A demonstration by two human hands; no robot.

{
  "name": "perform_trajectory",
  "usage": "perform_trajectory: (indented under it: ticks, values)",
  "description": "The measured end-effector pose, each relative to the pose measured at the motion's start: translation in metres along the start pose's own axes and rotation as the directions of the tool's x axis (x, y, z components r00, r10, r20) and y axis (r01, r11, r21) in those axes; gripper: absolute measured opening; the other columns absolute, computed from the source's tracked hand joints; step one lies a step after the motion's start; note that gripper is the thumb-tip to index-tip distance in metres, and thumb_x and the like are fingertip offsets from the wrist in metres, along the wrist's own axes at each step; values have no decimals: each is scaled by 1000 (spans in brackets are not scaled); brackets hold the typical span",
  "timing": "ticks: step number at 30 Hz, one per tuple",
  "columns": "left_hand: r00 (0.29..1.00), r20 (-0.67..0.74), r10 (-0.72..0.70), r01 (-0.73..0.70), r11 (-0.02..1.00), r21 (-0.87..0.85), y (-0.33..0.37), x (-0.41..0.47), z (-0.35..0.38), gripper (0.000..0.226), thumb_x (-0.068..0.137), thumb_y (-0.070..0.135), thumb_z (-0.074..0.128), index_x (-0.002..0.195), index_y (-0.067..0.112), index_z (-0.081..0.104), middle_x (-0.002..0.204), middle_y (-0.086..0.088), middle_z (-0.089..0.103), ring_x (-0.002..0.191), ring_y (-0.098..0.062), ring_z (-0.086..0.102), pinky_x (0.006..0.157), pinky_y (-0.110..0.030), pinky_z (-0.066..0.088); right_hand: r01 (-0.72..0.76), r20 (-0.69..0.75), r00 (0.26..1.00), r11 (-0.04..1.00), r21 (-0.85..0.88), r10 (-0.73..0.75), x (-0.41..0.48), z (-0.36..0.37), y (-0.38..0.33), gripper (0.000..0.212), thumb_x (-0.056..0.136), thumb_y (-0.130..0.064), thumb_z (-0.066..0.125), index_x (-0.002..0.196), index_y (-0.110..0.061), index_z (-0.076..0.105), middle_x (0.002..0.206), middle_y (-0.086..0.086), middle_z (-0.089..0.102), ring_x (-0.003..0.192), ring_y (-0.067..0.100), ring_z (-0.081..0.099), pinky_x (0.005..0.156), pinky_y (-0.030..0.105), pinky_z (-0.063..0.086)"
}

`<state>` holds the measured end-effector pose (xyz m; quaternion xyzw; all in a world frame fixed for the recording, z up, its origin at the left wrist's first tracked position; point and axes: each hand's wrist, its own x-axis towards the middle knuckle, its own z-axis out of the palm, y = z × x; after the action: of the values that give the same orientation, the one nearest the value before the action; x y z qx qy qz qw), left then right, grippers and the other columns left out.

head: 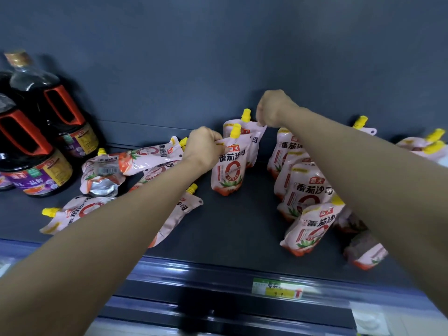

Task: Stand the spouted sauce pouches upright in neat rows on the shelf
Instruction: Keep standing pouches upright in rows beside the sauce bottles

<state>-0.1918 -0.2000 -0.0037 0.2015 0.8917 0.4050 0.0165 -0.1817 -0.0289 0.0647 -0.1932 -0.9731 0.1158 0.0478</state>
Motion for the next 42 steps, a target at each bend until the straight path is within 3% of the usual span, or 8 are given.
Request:
perform_trajectory:
  ticks: [6, 12, 15, 20, 26, 32, 39, 42]
  values:
    - [1000, 14, 24, -23, 1000, -8, 8, 10, 14, 14, 79, 12, 68, 75, -1, 70, 80, -17, 71, 78, -32, 66, 72, -36, 57, 14, -62, 998, 997, -72, -19, -15, -7, 11, 23, 89, -8, 56, 109, -5, 68, 114, 16, 64, 101, 36, 62, 80, 35, 51]
    - [993, 106, 48, -49, 999, 7, 14, 0, 3, 16, 80, 16, 70, 93, 7, 71, 107, -9, 70, 99, -27, 64, 85, -35, 52, 98, -141, 984, 993, -67, -106, -34, -12, 2, 20, 88, -14, 58, 102, -7, 70, 111, 18, 66, 101, 38, 62, 85, 38, 54]
    - [995, 50, 87, -86, 996, -21, 21, -14, -18, 25, 80, 16, 70, 102, 5, 65, 110, -10, 68, 103, -27, 62, 91, -39, 50, 158, -151, 973, 979, -129, -177, -45, -12, -11, 22, 86, -11, 56, 104, -6, 68, 108, 17, 66, 98, 38, 62, 81, 39, 54]
    - [944, -83, 320, -287, 917, 278, 29, -50, -64, 42, 86, 18, 62, 127, 9, 52, 127, -11, 56, 116, -29, 53, 97, -37, 43, 303, -246, 892, 905, -300, -380, -71, -21, -40, 30, 93, -19, 53, 120, -6, 59, 120, 17, 59, 111, 37, 54, 82, 39, 47]
    - [851, -133, 508, -330, 714, 618, 31, -88, -108, 42, 86, 16, 61, 125, 4, 52, 119, -18, 57, 109, -37, 52, 92, -46, 41, 427, -256, 772, 773, -469, -582, -110, -37, -74, 31, 95, -21, 52, 122, -6, 55, 122, 14, 56, 115, 34, 50, 86, 41, 42]
    - [792, -112, 600, -238, 473, 848, 21, -121, -130, 29, 76, 10, 63, 104, 2, 60, 98, -17, 63, 89, -38, 59, 84, -45, 44, 475, -258, 669, 668, -573, -697, -137, -38, -98, 22, 90, -9, 57, 113, -6, 56, 114, 13, 59, 109, 33, 51, 78, 39, 38]
    - [882, -125, 454, -149, 521, 841, -8, -157, -120, 27, 76, 14, 66, 101, 1, 62, 94, -18, 63, 87, -39, 60, 77, -45, 45, 573, -165, 648, 619, -537, -743, -159, -9, -105, 20, 91, -6, 54, 111, -4, 57, 114, 13, 59, 110, 33, 51, 74, 35, 29]
    - [910, -132, 393, -113, 542, 833, -23, -167, -117, 26, 77, 16, 68, 98, 2, 63, 93, -18, 64, 87, -39, 60, 76, -45, 45, 609, -128, 649, 612, -505, -750, -166, 7, -108, 21, 90, -3, 52, 110, -5, 58, 113, 13, 60, 109, 33, 52, 80, 38, 38]
